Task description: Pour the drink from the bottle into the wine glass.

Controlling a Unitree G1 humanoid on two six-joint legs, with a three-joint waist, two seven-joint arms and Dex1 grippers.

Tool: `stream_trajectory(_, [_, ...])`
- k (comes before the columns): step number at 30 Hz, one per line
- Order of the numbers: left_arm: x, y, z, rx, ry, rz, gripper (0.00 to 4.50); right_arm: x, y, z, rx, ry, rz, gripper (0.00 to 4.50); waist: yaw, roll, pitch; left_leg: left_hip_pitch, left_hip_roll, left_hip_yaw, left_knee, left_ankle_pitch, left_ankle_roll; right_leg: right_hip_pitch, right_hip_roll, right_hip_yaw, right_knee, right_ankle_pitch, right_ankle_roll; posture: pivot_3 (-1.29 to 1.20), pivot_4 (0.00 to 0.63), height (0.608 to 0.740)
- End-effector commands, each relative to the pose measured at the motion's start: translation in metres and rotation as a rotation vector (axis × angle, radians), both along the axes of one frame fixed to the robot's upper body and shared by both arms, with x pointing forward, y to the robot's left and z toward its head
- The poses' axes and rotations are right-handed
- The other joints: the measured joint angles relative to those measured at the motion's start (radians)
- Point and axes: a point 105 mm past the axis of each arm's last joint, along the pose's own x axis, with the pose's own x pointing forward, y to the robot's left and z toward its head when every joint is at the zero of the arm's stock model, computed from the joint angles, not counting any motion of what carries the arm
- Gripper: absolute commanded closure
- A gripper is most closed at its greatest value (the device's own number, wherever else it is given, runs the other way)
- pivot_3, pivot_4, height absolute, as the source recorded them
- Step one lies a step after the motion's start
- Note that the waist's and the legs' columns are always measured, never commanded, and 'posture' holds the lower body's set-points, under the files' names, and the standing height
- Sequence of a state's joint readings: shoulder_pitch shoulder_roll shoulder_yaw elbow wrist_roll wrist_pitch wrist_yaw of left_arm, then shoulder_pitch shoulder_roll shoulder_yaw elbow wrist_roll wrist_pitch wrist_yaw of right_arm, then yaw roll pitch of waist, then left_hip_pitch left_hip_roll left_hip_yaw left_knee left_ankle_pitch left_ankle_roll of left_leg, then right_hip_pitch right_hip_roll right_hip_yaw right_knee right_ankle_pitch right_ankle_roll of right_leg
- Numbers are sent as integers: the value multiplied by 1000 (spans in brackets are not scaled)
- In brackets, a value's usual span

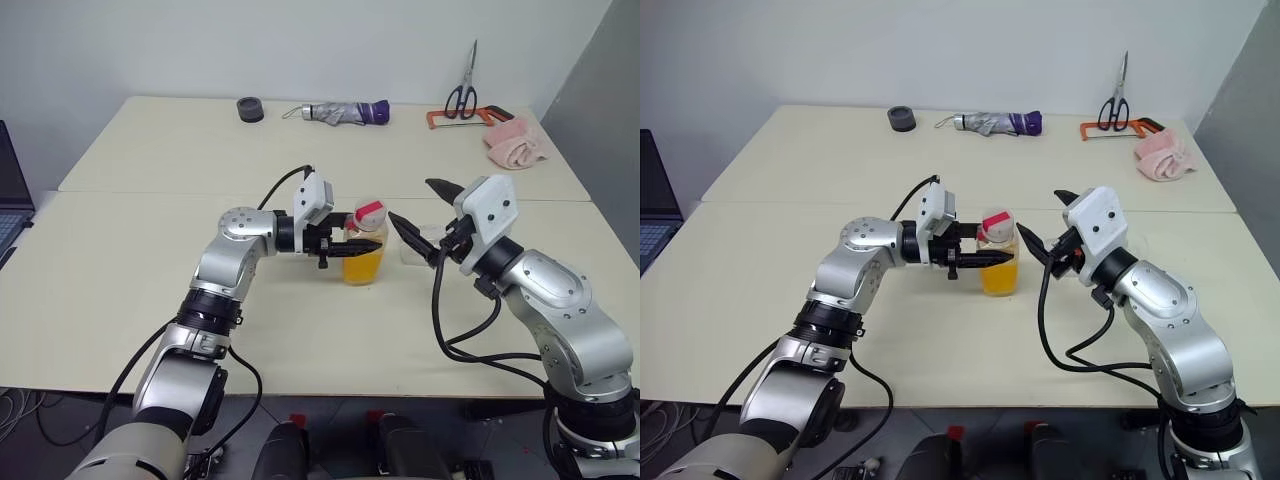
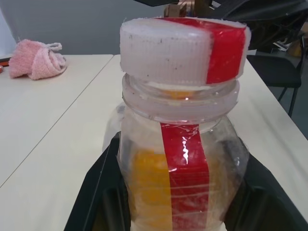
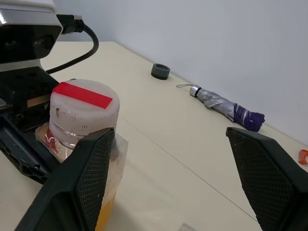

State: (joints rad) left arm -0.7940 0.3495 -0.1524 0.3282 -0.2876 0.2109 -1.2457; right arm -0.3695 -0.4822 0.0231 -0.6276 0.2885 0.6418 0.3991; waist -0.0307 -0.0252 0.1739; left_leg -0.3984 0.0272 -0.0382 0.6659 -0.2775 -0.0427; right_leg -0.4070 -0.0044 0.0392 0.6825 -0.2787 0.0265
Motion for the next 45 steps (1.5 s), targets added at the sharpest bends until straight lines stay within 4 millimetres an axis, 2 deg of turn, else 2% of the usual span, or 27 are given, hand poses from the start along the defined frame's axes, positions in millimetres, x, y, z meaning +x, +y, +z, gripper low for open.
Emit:
stream_trajectory(1, [-3, -2, 14, -21, -62, -23, 2653, -5, 1, 10, 2, -47, 10, 555, 0, 0, 0, 0, 0, 0, 0, 0, 0, 0, 0, 0, 0, 0, 0, 0, 150, 740])
stream_trajectory(15, [-1, -1, 15, -19, -66, -16, 2653, -18, 15, 10, 25, -34, 99, 555, 0, 0, 0, 0, 0, 0, 0, 0, 0, 0, 0, 0, 0, 0, 0, 0, 150, 740])
stream_trajectory(39, [-2, -1, 15, -19, -67, -19, 2653, -14, 6, 6, -6, -23, 72, 555, 1, 0, 0, 0, 0, 0, 0, 0, 0, 0, 0, 0, 0, 0, 0, 0, 150, 740])
stream_trajectory(42, [-2, -1, 15, -18, -67, -18, 2653, -23, 1, 4, -31, 9, 116, 555, 1, 0, 0, 0, 0, 0, 0, 0, 0, 0, 0, 0, 0, 0, 0, 0, 150, 740])
stream_trajectory(45, [-2, 0, 15, -17, -66, -18, 2653, -34, 5, 5, -37, 37, 194, 555, 1, 0, 0, 0, 0, 0, 0, 0, 0, 0, 0, 0, 0, 0, 0, 0, 150, 740])
